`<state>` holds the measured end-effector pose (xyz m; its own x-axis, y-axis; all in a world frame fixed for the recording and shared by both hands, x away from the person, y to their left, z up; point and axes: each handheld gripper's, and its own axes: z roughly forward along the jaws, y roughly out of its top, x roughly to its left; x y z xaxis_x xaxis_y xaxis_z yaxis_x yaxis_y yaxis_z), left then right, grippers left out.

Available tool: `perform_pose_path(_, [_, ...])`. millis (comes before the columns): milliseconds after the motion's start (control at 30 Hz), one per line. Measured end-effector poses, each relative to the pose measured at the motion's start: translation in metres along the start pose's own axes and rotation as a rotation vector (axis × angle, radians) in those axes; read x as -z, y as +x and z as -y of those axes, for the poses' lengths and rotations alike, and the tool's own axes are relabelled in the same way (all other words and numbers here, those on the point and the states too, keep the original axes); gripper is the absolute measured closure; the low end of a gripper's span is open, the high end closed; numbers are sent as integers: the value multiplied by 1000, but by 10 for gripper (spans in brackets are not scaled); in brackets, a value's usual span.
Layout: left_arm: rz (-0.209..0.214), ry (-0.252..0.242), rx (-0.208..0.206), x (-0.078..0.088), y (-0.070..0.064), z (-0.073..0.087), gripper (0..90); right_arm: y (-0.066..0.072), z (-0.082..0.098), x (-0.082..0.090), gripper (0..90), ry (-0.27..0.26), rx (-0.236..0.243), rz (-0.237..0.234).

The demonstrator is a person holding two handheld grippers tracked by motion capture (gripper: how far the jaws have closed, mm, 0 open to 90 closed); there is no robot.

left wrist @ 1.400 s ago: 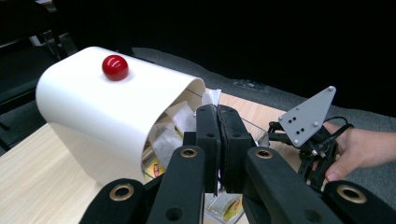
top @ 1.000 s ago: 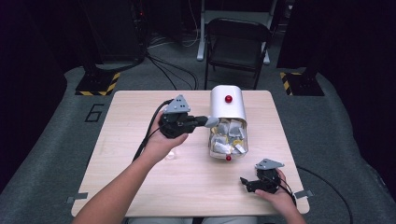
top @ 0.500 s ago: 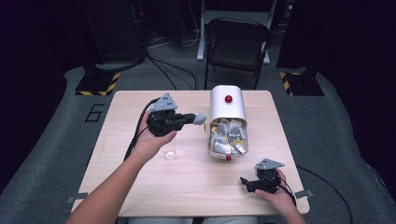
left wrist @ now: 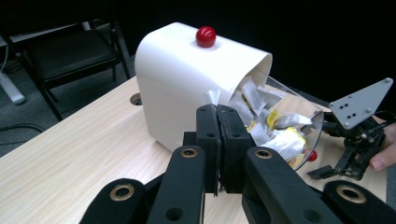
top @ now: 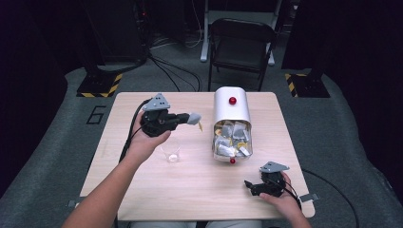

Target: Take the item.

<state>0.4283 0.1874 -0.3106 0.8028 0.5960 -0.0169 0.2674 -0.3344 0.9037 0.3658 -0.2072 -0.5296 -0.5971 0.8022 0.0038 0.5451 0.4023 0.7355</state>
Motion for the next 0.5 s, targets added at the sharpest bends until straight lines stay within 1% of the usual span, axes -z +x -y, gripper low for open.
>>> perform_pose_path(100, [-10, 6, 2, 2, 3, 2, 886, 0, 0, 0, 94, 0, 0, 0])
perform_pose_path(200, [-25, 8, 16, 6, 9, 7, 886, 0, 0, 0, 94, 0, 0, 0])
perform_pose_path(233, [-25, 8, 16, 6, 9, 7, 886, 0, 0, 0, 94, 0, 1, 0])
perform_pose_path(267, [-32, 8, 22, 8, 12, 9, 886, 0, 0, 0, 94, 0, 0, 0])
perform_pose_path(500, [-53, 21, 33, 13, 19, 17, 886, 0, 0, 0, 94, 0, 0, 0])
